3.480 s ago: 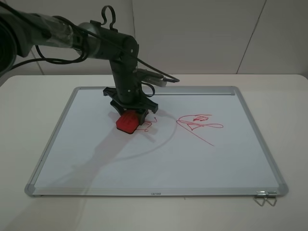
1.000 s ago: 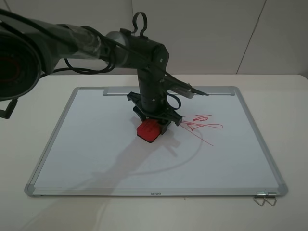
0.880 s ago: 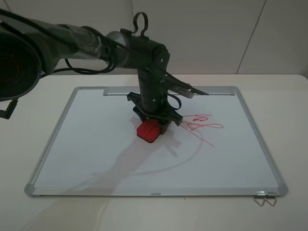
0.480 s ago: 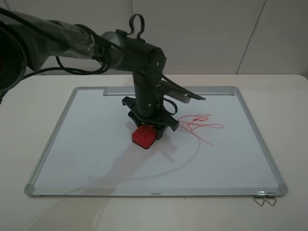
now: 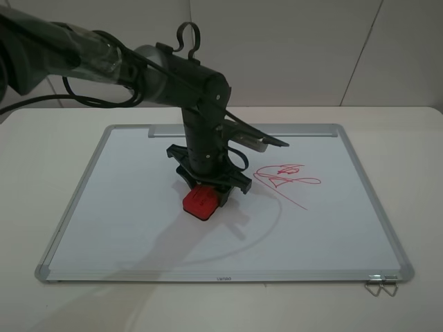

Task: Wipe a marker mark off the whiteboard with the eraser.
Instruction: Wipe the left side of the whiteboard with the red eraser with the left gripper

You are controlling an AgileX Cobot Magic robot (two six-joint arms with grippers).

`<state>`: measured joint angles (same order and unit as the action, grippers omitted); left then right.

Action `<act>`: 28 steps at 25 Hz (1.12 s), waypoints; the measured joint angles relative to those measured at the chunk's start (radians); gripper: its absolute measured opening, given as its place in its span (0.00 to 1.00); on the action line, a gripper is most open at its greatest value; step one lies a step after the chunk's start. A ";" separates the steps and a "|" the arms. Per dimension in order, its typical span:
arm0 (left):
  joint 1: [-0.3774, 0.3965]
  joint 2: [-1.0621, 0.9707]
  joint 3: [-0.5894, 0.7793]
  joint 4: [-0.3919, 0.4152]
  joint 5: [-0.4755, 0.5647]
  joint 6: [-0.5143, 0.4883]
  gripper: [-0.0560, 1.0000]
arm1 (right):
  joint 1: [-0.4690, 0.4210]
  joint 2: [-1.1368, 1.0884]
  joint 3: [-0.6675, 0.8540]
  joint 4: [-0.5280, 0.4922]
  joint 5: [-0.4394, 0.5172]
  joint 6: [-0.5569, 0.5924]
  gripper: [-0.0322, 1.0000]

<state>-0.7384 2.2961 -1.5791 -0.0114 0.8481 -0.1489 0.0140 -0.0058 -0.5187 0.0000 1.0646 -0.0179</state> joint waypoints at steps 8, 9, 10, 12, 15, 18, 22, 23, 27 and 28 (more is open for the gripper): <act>0.066 0.032 -0.065 0.002 0.021 -0.021 0.60 | 0.000 0.000 0.000 0.000 0.000 0.000 0.83; 0.071 0.043 -0.095 0.003 0.036 -0.022 0.60 | 0.000 0.000 0.000 0.000 0.000 0.000 0.83; 0.078 0.060 -0.123 0.003 0.056 -0.023 0.60 | 0.000 0.000 0.000 0.000 0.000 0.000 0.83; 0.083 0.078 -0.166 0.004 0.074 -0.024 0.60 | 0.000 0.000 0.000 0.000 0.000 0.000 0.83; 0.092 0.152 -0.314 0.011 0.087 -0.024 0.60 | 0.000 0.000 0.000 0.000 0.000 0.000 0.83; 0.093 0.209 -0.421 0.021 0.062 -0.024 0.60 | 0.000 0.000 0.000 0.000 0.000 0.000 0.83; 0.096 0.235 -0.477 0.019 0.059 -0.016 0.60 | 0.000 0.000 0.000 0.000 0.000 0.000 0.83; 0.096 0.235 -0.477 0.019 0.059 -0.016 0.60 | 0.000 0.000 0.000 0.000 0.000 0.000 0.83; 0.094 0.237 -0.481 0.019 0.082 -0.006 0.60 | 0.000 0.000 0.000 0.000 0.000 0.000 0.83; 0.092 0.237 -0.482 0.021 0.098 -0.003 0.60 | 0.000 0.000 0.000 0.000 0.000 0.000 0.83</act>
<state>-0.6464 2.5331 -2.0612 0.0094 0.9466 -0.1520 0.0140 -0.0058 -0.5187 0.0000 1.0646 -0.0179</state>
